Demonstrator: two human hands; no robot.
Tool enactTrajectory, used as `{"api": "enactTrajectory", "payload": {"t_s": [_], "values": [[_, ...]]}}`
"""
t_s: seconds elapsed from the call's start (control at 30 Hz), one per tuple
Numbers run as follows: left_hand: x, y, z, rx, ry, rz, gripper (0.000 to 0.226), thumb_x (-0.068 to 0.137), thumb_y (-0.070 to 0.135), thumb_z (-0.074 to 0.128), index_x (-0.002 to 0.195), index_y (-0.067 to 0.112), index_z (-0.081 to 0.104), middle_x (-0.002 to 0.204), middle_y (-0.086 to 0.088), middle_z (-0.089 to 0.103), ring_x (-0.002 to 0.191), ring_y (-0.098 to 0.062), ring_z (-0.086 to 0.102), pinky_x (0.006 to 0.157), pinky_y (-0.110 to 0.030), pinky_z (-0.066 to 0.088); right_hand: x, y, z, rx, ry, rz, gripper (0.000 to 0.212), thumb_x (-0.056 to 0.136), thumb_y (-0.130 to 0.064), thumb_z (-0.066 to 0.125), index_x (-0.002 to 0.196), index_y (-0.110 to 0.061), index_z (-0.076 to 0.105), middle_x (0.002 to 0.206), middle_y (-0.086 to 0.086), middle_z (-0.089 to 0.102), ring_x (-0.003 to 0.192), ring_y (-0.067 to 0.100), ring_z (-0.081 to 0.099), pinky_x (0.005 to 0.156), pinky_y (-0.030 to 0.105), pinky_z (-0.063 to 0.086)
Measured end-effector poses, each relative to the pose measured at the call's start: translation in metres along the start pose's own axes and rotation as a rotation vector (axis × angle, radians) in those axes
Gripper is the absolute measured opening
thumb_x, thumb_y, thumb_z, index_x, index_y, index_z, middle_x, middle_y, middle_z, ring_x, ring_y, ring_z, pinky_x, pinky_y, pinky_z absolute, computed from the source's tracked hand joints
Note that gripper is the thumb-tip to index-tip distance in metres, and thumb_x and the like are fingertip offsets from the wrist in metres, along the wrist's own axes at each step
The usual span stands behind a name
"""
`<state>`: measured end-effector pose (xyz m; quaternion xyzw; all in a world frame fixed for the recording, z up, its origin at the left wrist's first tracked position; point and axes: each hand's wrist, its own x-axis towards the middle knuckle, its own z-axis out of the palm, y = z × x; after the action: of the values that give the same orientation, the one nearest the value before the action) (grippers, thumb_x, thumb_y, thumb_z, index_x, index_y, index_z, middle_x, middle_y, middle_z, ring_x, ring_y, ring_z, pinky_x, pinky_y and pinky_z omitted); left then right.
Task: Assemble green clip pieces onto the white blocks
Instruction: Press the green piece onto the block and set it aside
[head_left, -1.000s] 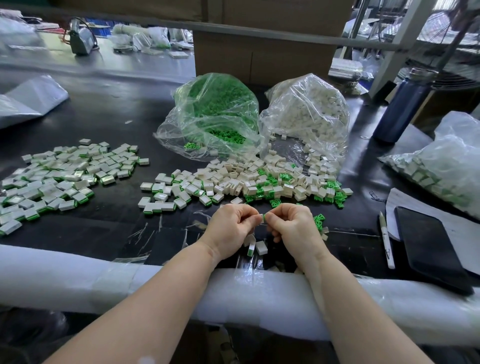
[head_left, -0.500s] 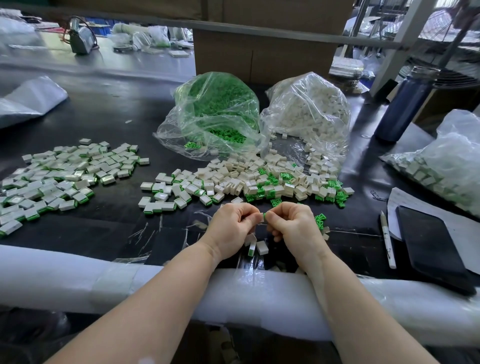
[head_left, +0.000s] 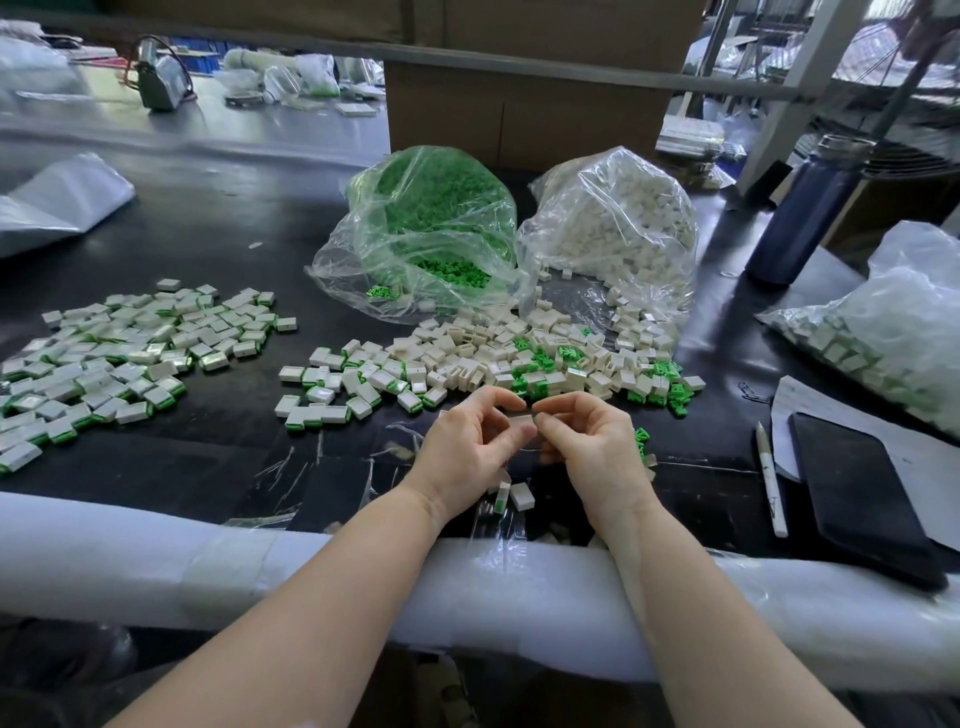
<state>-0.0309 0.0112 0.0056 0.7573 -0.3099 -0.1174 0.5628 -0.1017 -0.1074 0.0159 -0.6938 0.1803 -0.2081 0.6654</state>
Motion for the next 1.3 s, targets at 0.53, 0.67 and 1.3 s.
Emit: {"api": "enactTrajectory", "payload": {"t_s": [0.53,0.67,1.3], "values": [[0.0012,0.0011,-0.0032,-0.05,-0.016,-0.095,0.01,0.091,0.013,0.057,0.083,0.015,0.063,0.065,0.001,0.058,0.058,-0.007,0.052,0.063,-0.022,0.047,-0.0003,0.0008,0.0028,-0.159,-0.015,0.031,0.018,0.09,-0.007,0.059,0.073,-0.009,0.063,0.059,0.003,0.059,0.048,0.003,0.053,0.048,0.017,0.048],[0.0,0.0006,-0.0039,0.038,-0.023,-0.08,0.009,0.09,0.014,0.059,0.085,0.01,0.066,0.069,0.002,0.058,0.064,-0.011,0.053,0.072,-0.032,0.05,-0.001,0.0001,0.002,-0.235,-0.041,0.028,0.018,0.09,-0.005,0.059,0.073,-0.008,0.063,0.059,0.002,0.058,0.046,0.001,0.052,0.048,0.016,0.046],[0.001,0.0039,0.0001,-0.003,0.025,-0.075,0.01,0.086,0.018,0.066,0.094,0.019,0.071,0.088,-0.002,0.067,0.087,-0.019,0.064,0.083,-0.028,0.051,-0.0002,0.0009,-0.0016,-0.015,0.012,0.009,0.009,0.081,-0.007,0.07,0.073,-0.007,0.067,0.062,0.004,0.066,0.053,0.007,0.059,0.05,0.019,0.05]]}}
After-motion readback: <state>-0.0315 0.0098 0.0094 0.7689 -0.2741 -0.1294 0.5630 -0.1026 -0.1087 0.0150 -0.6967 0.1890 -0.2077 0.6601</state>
